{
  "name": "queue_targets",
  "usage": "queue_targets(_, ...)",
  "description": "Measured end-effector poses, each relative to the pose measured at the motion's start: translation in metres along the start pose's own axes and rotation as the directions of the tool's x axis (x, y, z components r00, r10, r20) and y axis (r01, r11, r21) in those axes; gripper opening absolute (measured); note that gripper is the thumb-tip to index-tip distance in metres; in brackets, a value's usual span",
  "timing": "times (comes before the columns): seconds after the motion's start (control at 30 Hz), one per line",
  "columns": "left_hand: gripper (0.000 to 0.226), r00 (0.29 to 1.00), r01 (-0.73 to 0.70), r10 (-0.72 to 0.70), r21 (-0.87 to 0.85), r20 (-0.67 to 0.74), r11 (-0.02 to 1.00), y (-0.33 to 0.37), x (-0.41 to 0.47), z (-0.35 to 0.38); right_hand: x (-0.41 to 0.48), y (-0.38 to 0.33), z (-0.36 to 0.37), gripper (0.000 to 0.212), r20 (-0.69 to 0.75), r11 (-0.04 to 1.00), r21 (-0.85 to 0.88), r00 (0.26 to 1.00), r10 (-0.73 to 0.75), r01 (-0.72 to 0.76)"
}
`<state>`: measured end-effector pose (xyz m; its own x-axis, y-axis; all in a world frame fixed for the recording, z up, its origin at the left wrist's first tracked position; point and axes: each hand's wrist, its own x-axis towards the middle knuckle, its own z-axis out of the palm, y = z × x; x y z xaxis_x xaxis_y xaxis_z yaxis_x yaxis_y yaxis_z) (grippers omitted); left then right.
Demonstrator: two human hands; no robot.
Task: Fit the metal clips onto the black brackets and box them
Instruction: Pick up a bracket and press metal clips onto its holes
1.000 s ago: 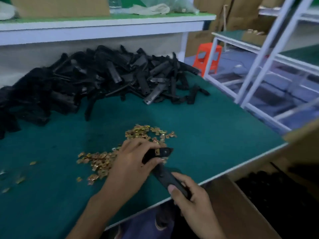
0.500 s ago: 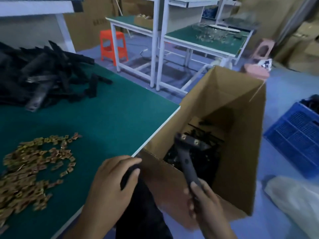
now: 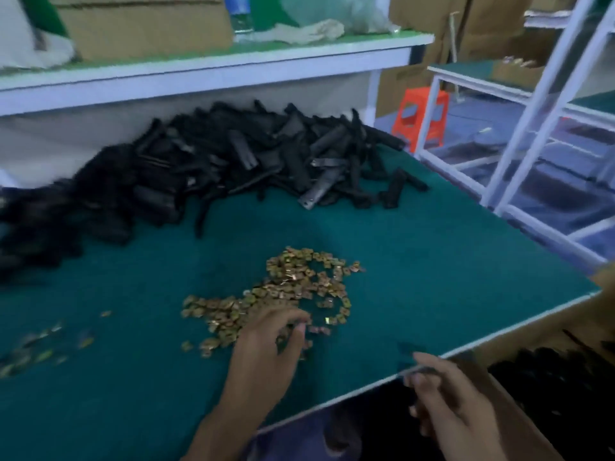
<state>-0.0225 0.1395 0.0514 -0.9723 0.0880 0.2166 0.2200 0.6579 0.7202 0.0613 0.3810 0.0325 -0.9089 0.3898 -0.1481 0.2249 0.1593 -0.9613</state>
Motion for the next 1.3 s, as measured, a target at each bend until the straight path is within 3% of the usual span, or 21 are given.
queue_targets(0.1,0.015,0.994,0.052,-0.049,0.034,-0.102,0.998,-0.028,0.009,-0.025,0.014,-0.024,0.043,0.022,0.163,0.968,-0.138,0.969,-0.187,0.21)
queue_targets(0.23,0.015,0.96,0.165,-0.152,0.036,-0.235,0.986,-0.07,0.034,-0.051,0.037,-0.038,0.082,0.02,0.265,0.917,-0.236,0.929,-0.257,0.321)
queue_targets(0.5,0.022,0.862,0.386,-0.348,0.032,-0.368,0.922,-0.138,0.133,-0.086,0.05,-0.029,0.103,0.017,0.164,0.846,-0.328,0.907,-0.388,0.421)
queue_targets(0.67,0.061,0.816,0.568,-0.527,0.165,-0.236,0.806,-0.157,0.192,-0.089,0.056,-0.023,0.111,0.011,0.142,0.819,-0.379,0.902,-0.408,0.431)
queue_targets(0.77,0.035,0.788,0.602,-0.542,0.183,-0.291,0.777,-0.167,0.206,-0.091,0.059,-0.023,0.116,0.018,0.128,0.798,-0.397,0.888,-0.441,0.454)
queue_targets(0.87,0.045,0.759,0.594,-0.558,0.006,-0.336,0.805,-0.158,0.201,-0.092,0.063,-0.021,0.116,0.036,0.143,0.804,-0.4,0.896,-0.42,0.441)
queue_targets(0.93,0.042,0.72,0.584,-0.634,-0.245,-0.282,0.774,-0.14,0.185,-0.093,0.065,-0.018,0.114,0.039,0.165,0.799,-0.419,0.902,-0.4,0.431)
queue_targets(1.0,0.032,0.693,0.555,-0.701,-0.497,-0.167,0.667,-0.112,0.152,-0.096,0.064,-0.016,0.111,0.04,0.171,0.784,-0.43,0.893,-0.416,0.448)
queue_targets(1.07,0.023,0.729,0.511,-0.684,-0.644,-0.027,0.57,-0.082,0.103,-0.094,0.061,-0.02,0.108,0.035,0.155,0.816,-0.379,0.899,-0.409,0.437)
queue_targets(1.17,0.023,0.826,0.477,-0.534,-0.731,0.182,0.488,-0.029,0.023,-0.065,0.05,-0.03,0.11,0.01,0.148,0.905,-0.175,0.92,-0.364,0.387)
queue_targets(1.3,0.029,0.819,0.574,-0.406,-0.583,0.407,0.575,0.017,-0.029,-0.02,0.039,-0.047,0.125,0.036,0.338,0.983,0.183,0.937,-0.086,0.024)
